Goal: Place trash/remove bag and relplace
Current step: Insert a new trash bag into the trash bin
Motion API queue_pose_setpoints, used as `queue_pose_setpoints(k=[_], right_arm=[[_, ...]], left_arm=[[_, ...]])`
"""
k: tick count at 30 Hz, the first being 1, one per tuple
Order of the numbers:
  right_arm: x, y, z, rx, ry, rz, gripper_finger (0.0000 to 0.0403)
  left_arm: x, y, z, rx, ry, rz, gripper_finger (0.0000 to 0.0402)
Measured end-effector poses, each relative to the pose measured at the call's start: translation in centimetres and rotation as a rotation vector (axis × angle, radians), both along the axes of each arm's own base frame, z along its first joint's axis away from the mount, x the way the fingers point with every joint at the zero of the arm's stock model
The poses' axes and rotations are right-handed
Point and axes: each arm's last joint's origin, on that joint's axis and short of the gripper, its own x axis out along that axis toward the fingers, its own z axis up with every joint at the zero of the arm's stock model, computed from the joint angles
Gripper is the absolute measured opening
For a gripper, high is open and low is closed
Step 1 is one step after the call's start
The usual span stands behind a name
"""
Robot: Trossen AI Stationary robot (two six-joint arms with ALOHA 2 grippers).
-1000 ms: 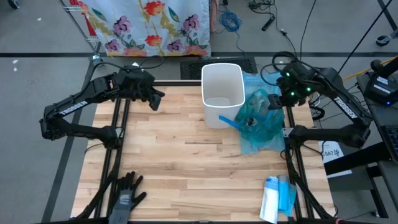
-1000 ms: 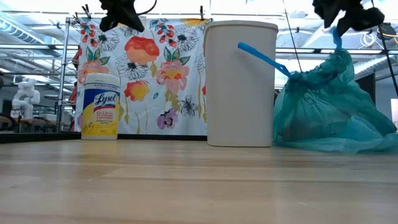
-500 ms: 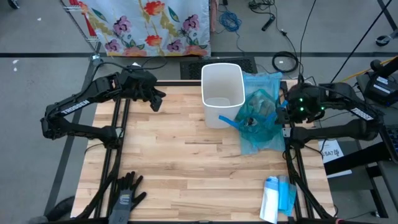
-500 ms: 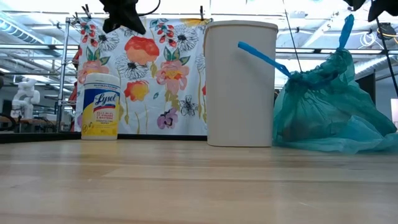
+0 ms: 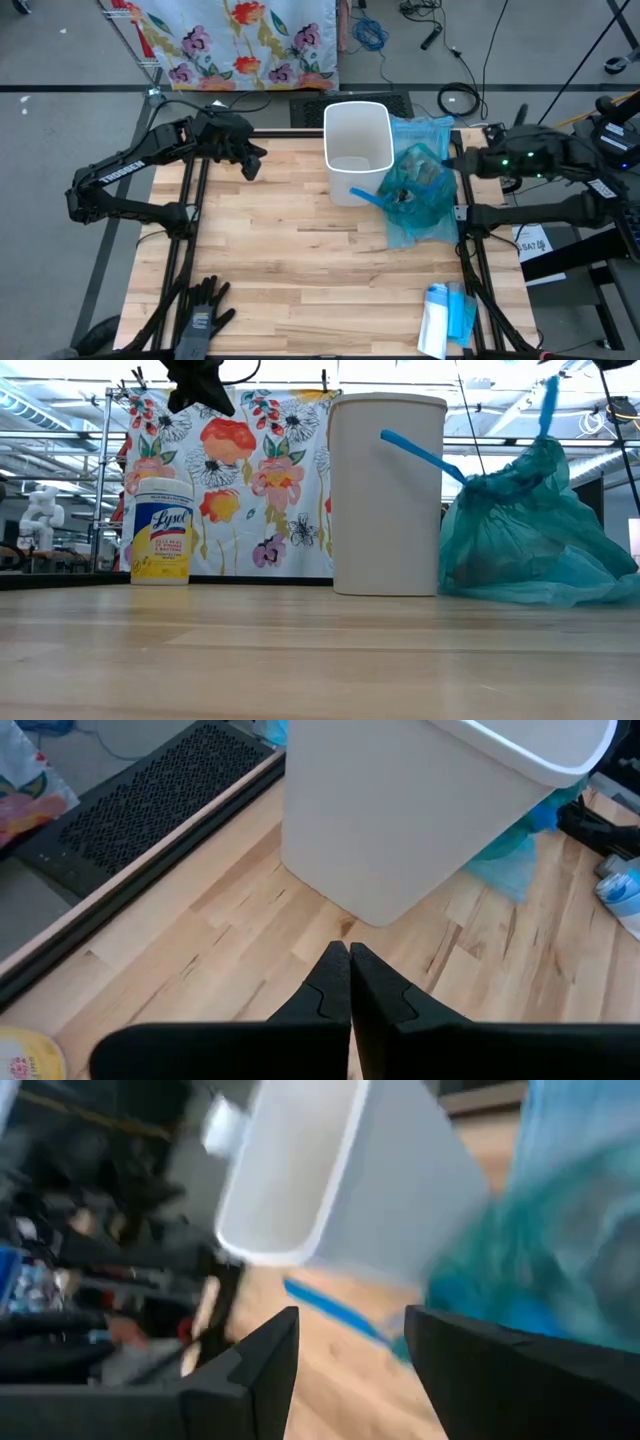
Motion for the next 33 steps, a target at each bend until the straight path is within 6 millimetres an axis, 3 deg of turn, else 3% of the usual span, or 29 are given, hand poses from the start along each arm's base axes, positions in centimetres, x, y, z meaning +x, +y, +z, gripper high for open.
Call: queue_pose_setpoints(k=[3, 9, 17, 23, 33], right_arm=[[0.2, -0.3, 0.3, -0.068, -0.010, -0.048, 0.0175], [1.5, -1.2, -0.6, -0.231, 0.154, -0.190, 0.0150], [6.2, -3.5, -3.3, -0.212, 0.217, -0.143, 0.0080], [8.7, -7.2, -4.8, -0.248, 0.259, -0.174, 0.0066], [8.7, -15.6, -8.0, -0.199, 0.456, -0.208, 0.0089]], left_arm=[[0.0, 0.0, 0.0, 0.009, 0.004, -0.008, 0.0000], [0.0, 0.0, 0.0, 0.013, 0.001, -0.009, 0.0000], [0.1, 0.1, 0.1, 0.016, -0.006, -0.009, 0.0000], [0.7, 0.3, -0.2, 0.005, -0.006, -0.013, 0.0000], [1.6, 0.5, -0.7, -0.042, -0.005, -0.072, 0.0000]])
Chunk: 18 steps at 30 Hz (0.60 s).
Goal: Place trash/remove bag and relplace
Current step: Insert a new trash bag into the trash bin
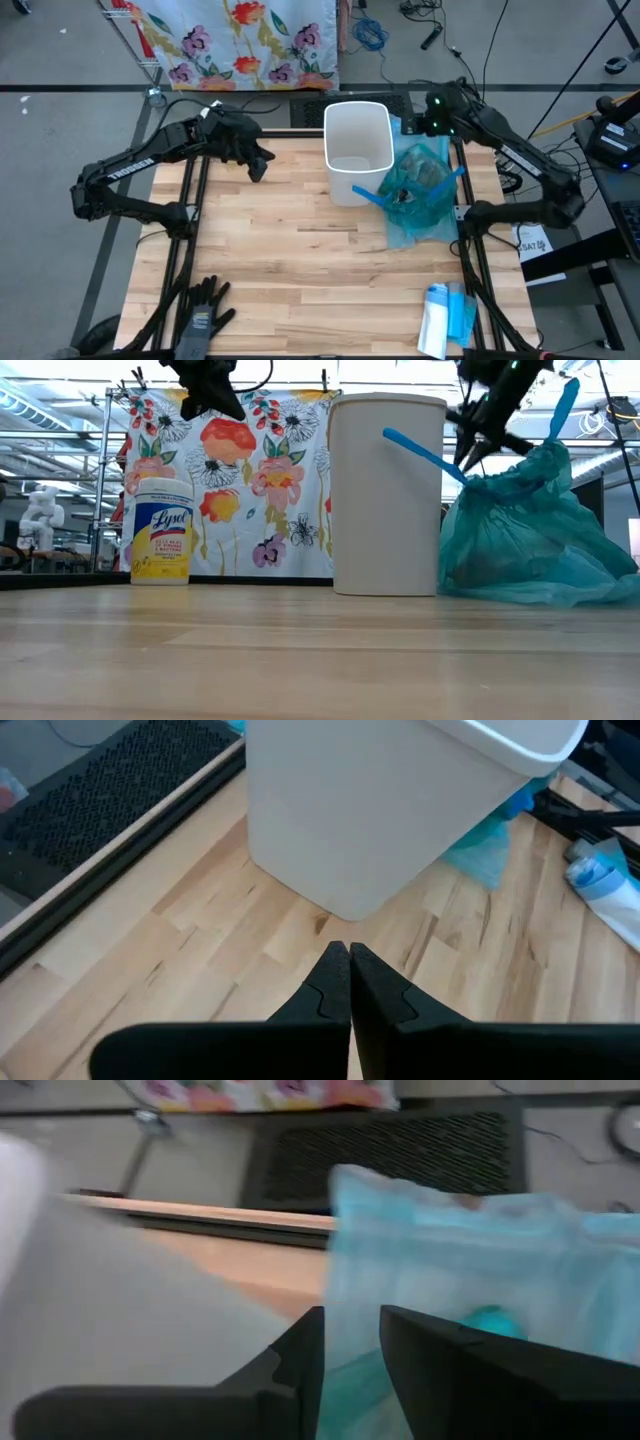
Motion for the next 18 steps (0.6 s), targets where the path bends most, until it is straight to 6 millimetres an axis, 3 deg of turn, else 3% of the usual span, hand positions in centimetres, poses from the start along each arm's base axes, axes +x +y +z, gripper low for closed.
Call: queue_pose_setpoints(k=[9, 18], right_arm=[[-0.9, -5.3, -3.9, 0.100, 0.167, -0.062, 0.0169], [0.1, -9.8, -9.5, 0.213, 0.266, -0.076, 0.0259]], left_arm=[[0.3, 0.1, -0.1, -0.015, -0.011, -0.004, 0.0000], [0.5, -0.2, -0.1, -0.108, -0.036, 0.056, 0.0000]])
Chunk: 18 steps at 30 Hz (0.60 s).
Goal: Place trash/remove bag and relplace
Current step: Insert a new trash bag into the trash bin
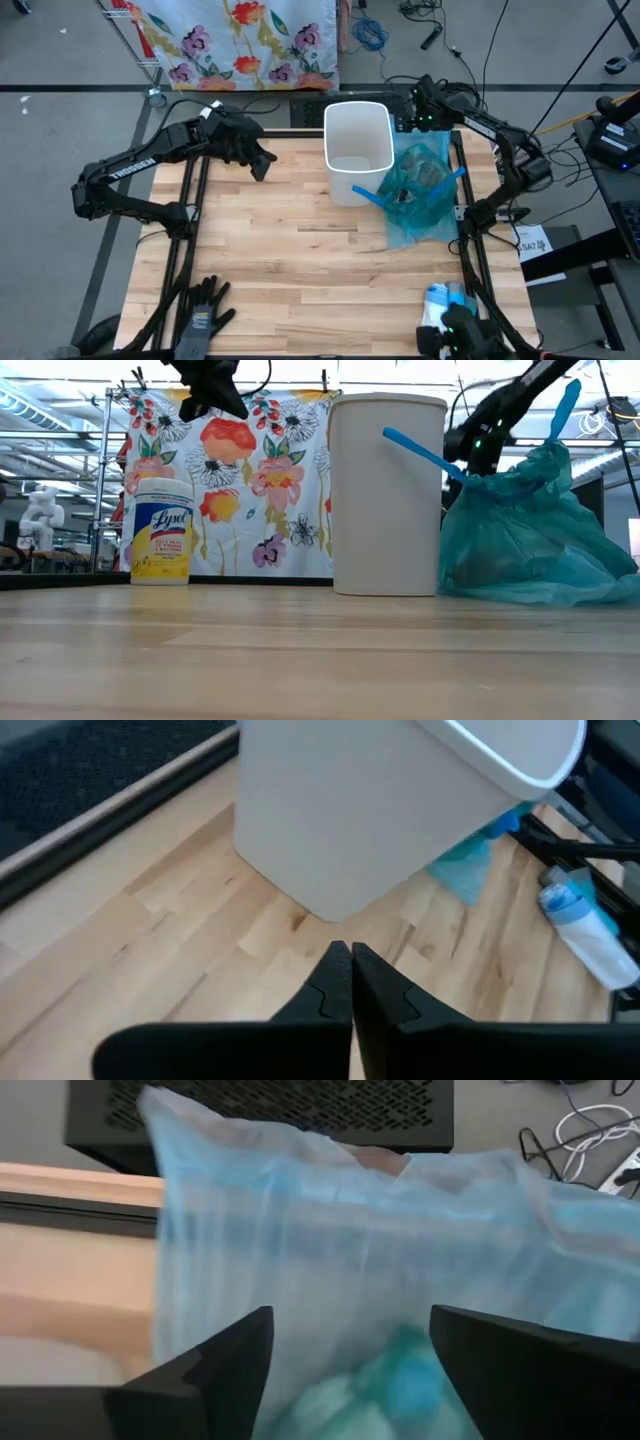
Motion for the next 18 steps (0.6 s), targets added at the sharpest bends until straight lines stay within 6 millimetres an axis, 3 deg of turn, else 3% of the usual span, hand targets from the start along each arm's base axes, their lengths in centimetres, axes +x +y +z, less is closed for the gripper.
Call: queue_pose_setpoints(k=[10, 18], right_arm=[[0.8, -3.9, -6.1, 0.032, 0.072, 0.069, 0.0290], [0.8, -4.6, -9.6, 0.137, 0.142, 0.068, 0.0279]], left_arm=[[0.9, -2.4, 0.0, -0.037, 0.000, 0.040, 0.0000], [1.3, -3.7, 0.0, -0.040, -0.002, 0.083, 0.0000]])
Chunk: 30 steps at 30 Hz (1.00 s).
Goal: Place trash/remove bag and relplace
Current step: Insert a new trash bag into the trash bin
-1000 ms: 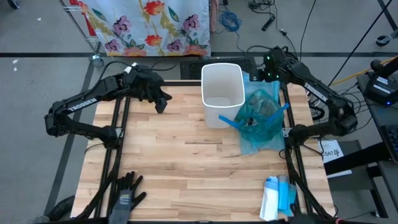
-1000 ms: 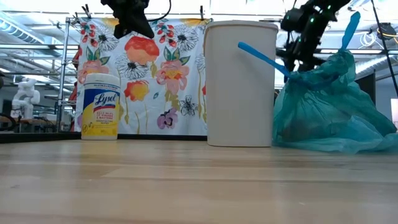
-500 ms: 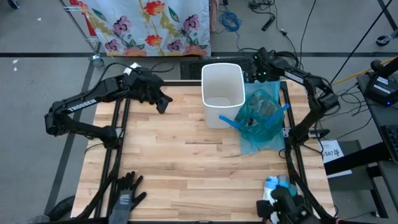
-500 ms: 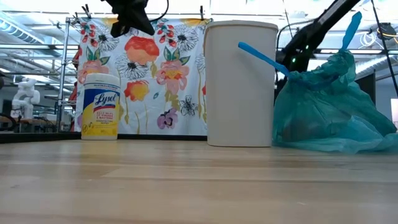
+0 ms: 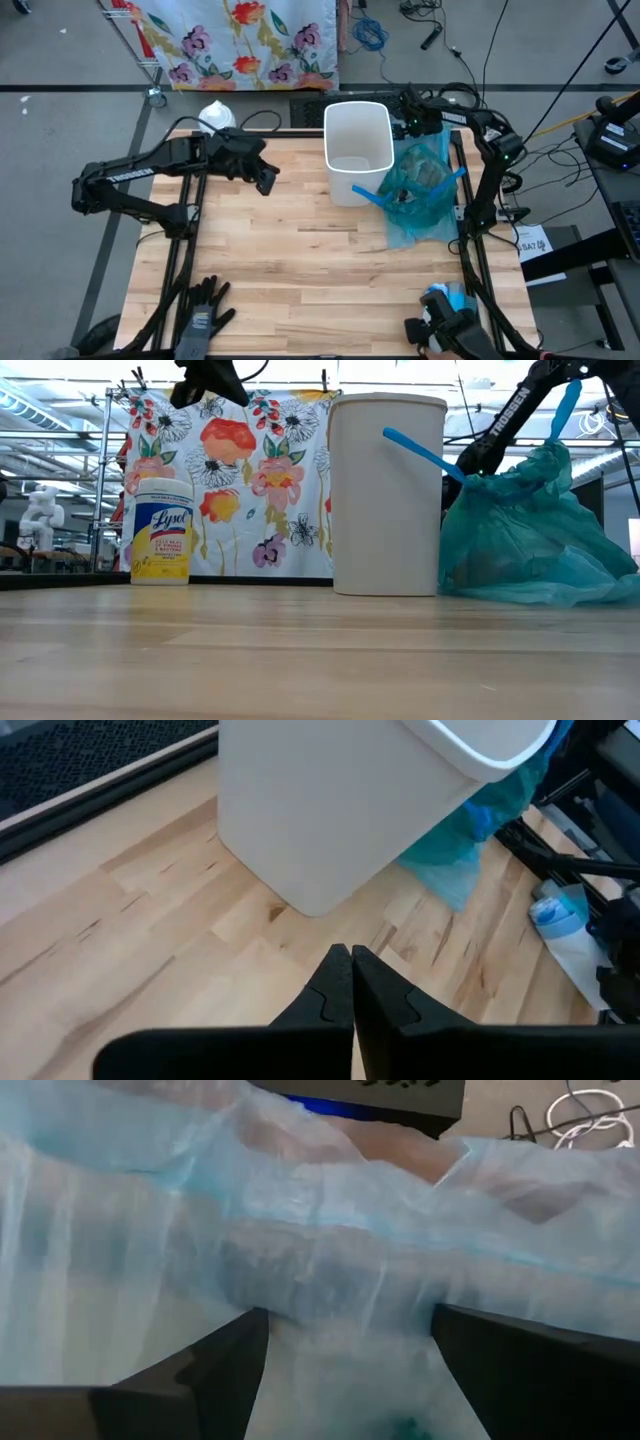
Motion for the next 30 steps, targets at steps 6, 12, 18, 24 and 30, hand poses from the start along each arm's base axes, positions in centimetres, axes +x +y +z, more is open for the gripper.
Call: queue_pose_setpoints(k=[6, 12, 18, 24, 30], right_arm=[[0.1, 0.3, -0.7, 0.043, 0.040, 0.026, 0.0202], [0.4, 1.6, 0.0, 0.105, 0.000, 0.054, 0.0031], [-0.3, 3.1, 2.7, 0.049, 0.062, 0.037, 0.0003], [-1.8, 6.0, 7.2, -0.072, -0.016, -0.020, 0.0001], [-3.2, 9.7, 12.4, -0.211, -0.091, -0.055, 0.0000]], left_arm=[[0.1, -0.4, 0.0, 0.028, 0.006, 0.012, 0.0000], [0.2, -0.5, 0.2, 0.047, -0.011, 0.027, 0.0000], [0.3, -0.7, 0.1, 0.051, -0.005, 0.014, 0.0000], [0.3, -0.9, 0.1, 0.079, 0.010, -0.010, 0.0000], [0.3, -0.9, 0.1, 0.120, 0.026, -0.039, 0.0000]])
